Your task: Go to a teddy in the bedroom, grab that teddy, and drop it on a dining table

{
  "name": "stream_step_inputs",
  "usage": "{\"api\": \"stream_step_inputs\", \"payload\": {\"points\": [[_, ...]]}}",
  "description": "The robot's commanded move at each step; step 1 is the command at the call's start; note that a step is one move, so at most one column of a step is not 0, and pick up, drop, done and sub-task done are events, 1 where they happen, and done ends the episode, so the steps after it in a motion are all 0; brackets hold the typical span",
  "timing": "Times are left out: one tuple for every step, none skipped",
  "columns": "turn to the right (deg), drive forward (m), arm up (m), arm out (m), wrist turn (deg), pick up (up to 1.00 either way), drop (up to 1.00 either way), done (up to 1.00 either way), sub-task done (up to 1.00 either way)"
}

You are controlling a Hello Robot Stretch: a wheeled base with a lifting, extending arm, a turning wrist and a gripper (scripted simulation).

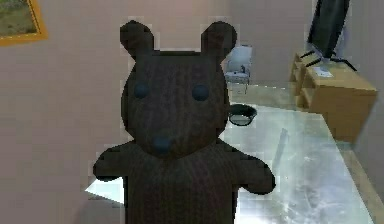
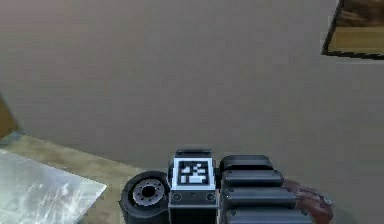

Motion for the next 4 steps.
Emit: {"api": "stream_step_inputs", "payload": {"points": [[0.0, 0.10, 0.00, 0.00, 0.0, 0.00, 0.00, 0.00, 0.00], [39.0, 0.00, 0.00, 0.00, 0.0, 0.00, 0.00, 0.00, 0.00], [-27.0, 0.00, 0.00, 0.00, 0.0, 0.00, 0.00, 0.00, 0.00], [15.0, 0.00, 0.00, 0.00, 0.0, 0.00, 0.00, 0.00, 0.00]]}}
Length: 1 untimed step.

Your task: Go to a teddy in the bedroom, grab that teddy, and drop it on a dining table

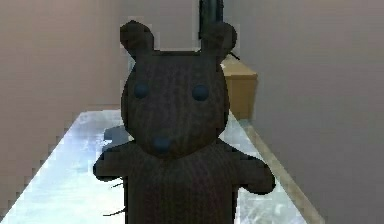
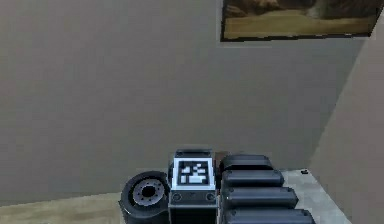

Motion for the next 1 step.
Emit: {"api": "stream_step_inputs", "payload": {"points": [[-9.0, 0.00, 0.00, 0.00, 0.0, 0.00, 0.00, 0.00, 0.00]]}}
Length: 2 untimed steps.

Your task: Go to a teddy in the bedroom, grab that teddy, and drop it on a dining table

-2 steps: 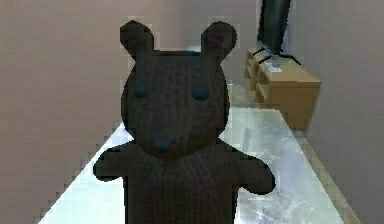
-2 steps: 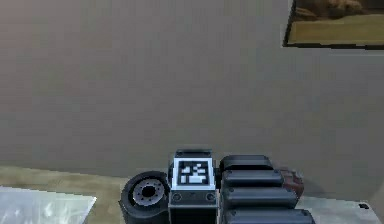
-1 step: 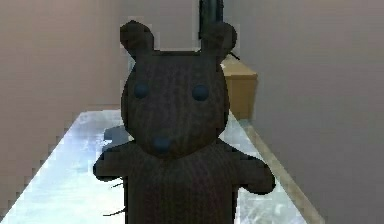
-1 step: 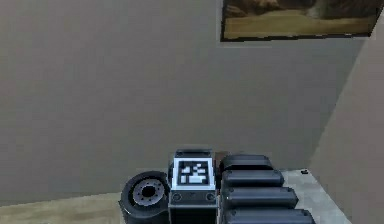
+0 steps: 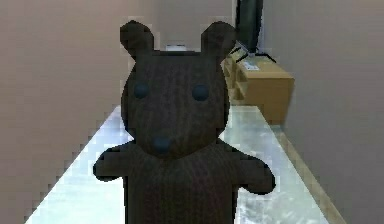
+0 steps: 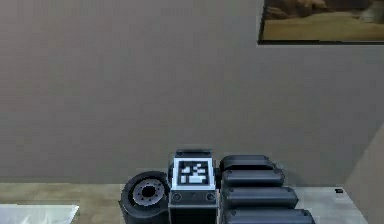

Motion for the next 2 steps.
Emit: {"api": "stream_step_inputs", "payload": {"points": [[0.0, 0.15, 0.00, 0.00, 0.0, 0.00, 0.00, 0.00, 0.00], [9.0, 0.00, 0.00, 0.00, 0.0, 0.00, 0.00, 0.00, 0.00]]}}
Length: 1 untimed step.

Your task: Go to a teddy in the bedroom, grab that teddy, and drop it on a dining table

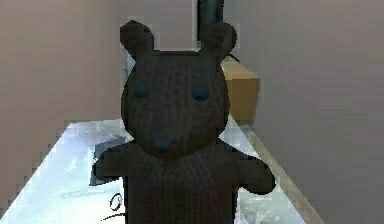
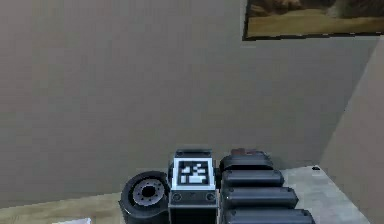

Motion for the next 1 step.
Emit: {"api": "stream_step_inputs", "payload": {"points": [[-18.0, 0.00, 0.00, 0.00, 0.0, 0.00, 0.00, 0.00, 0.00]]}}
